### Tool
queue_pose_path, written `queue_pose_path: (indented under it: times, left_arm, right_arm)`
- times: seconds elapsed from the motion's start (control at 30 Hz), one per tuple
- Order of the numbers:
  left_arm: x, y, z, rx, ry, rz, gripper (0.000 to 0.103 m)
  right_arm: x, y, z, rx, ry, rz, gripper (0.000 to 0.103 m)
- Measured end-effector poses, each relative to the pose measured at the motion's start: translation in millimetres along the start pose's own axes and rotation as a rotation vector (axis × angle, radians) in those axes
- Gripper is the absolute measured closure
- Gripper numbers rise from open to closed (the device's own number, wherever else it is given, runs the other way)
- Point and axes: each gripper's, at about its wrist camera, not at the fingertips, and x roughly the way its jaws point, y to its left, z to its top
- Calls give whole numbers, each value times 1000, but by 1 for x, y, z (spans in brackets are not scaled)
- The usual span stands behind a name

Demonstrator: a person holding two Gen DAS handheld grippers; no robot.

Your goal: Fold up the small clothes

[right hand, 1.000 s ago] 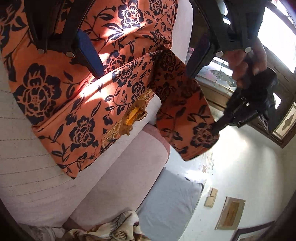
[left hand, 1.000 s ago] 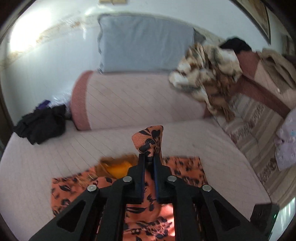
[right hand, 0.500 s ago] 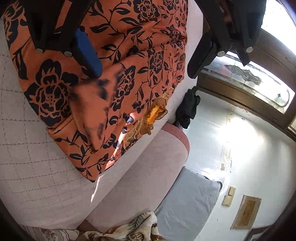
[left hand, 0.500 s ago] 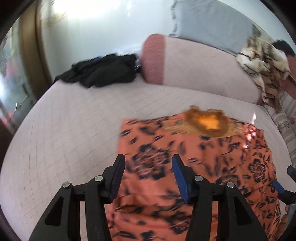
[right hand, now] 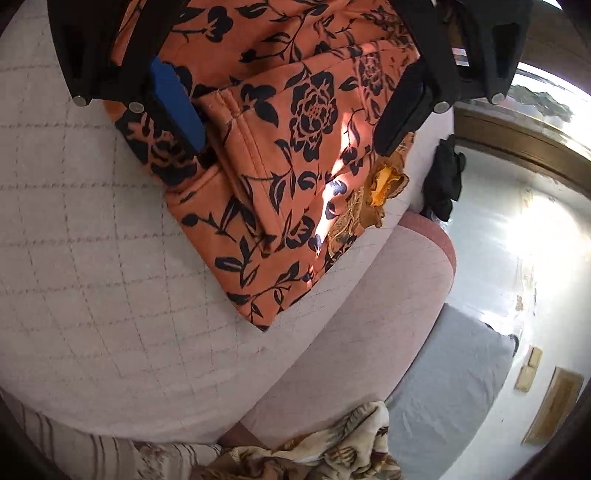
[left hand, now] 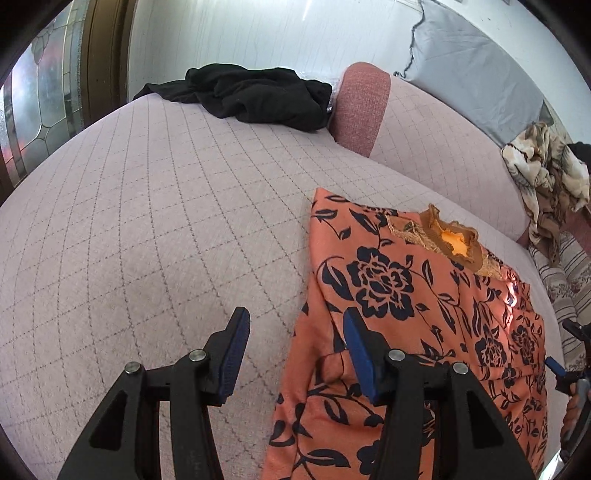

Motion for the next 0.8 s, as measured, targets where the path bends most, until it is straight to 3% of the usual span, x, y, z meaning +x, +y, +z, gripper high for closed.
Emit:
queue_pose_path:
  times: [0.13, 0.2, 0.23, 0.27, 0.33, 0.4, 0.6, 0.7, 0.73, 0.8]
  left_arm:
    - [2, 4, -1, -23, 16, -15, 50]
    - [1, 3, -1, -22, 17, -19, 50]
    - [-2, 3, 0, -23, 12, -34, 50]
    - [-4, 3, 1, -26, 0, -41, 50]
    - [-7, 2, 1, -19, -12, -36, 50]
    - [-6, 0, 1, -11, -19, -31, 50]
    - [4, -1, 2, -16, -3, -21, 50]
    - [8, -3, 2, -13, 12, -33, 50]
    - [9, -5, 1, -5, 13, -32, 50]
    - [10, -7, 1, 12, 14, -26, 50]
  right_arm:
    - [28, 21, 28, -177, 58, -120, 9]
    - [50, 25, 35, -253, 129, -187, 20]
    - [60, 25, 37, -286, 171, -217, 64]
    - [69, 28, 38, -328, 218, -251, 93]
    - [65, 40, 37, -419, 236, -257, 94]
    - [47, 63, 36, -518, 181, -262, 94]
    - [-26, 142, 36, -738, -158, -212, 94]
    - [19, 109, 41, -646, -86, -275, 90]
    - [43, 85, 41, -595, -24, -336, 88]
    - [86, 36, 37, -485, 187, -453, 82]
